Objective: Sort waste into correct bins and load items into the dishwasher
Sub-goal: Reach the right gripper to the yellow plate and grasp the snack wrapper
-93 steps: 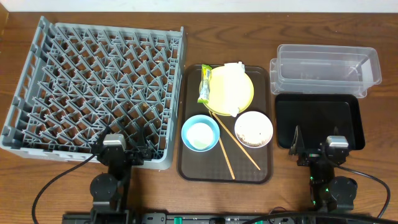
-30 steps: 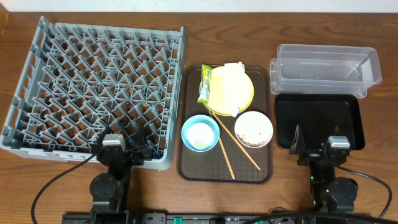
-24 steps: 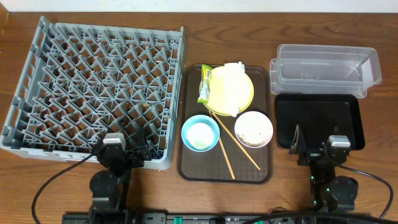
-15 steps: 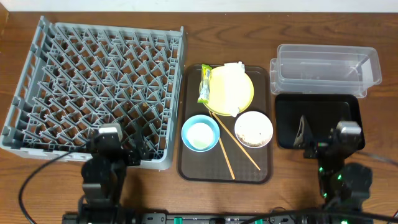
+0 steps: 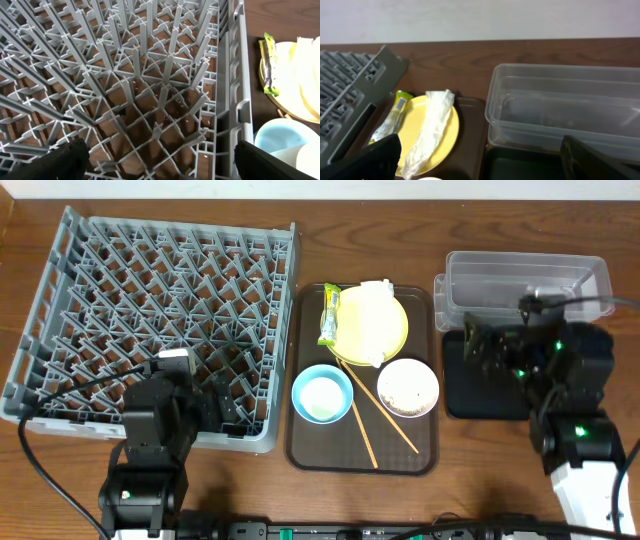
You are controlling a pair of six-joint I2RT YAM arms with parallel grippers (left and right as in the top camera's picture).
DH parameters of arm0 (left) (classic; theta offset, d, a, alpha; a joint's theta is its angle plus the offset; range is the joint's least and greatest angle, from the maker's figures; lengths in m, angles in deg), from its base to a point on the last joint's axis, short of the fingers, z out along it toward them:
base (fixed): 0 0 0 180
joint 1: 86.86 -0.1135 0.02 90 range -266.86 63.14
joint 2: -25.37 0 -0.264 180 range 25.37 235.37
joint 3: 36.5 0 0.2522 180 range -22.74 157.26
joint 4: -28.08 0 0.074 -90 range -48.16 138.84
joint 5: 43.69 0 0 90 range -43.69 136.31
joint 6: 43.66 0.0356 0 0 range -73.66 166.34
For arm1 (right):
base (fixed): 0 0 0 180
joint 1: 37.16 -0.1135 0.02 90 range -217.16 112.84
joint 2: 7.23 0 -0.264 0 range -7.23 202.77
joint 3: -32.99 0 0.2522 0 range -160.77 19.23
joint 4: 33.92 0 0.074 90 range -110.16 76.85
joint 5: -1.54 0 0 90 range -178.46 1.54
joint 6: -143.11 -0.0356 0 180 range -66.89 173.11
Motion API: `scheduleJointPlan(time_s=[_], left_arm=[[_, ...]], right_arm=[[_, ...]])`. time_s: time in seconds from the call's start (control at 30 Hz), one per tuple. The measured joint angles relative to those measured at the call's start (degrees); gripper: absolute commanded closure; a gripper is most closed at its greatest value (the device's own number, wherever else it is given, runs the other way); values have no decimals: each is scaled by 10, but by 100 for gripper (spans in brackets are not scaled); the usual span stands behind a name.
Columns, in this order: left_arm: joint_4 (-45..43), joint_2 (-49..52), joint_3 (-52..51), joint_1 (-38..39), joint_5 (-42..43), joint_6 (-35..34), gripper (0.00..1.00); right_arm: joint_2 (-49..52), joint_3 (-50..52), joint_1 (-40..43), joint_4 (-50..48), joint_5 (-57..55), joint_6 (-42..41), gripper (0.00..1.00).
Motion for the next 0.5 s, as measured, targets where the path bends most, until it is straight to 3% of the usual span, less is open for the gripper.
scheduleJointPlan(time_s=[0.33, 0.5], left_arm=[[2, 0, 0, 0, 0, 0, 4], [3, 0, 0, 0, 0, 0, 4]], right_arm=[[56, 0, -3, -35, 34, -9, 1], [82, -27, -51, -19, 36, -28, 1]])
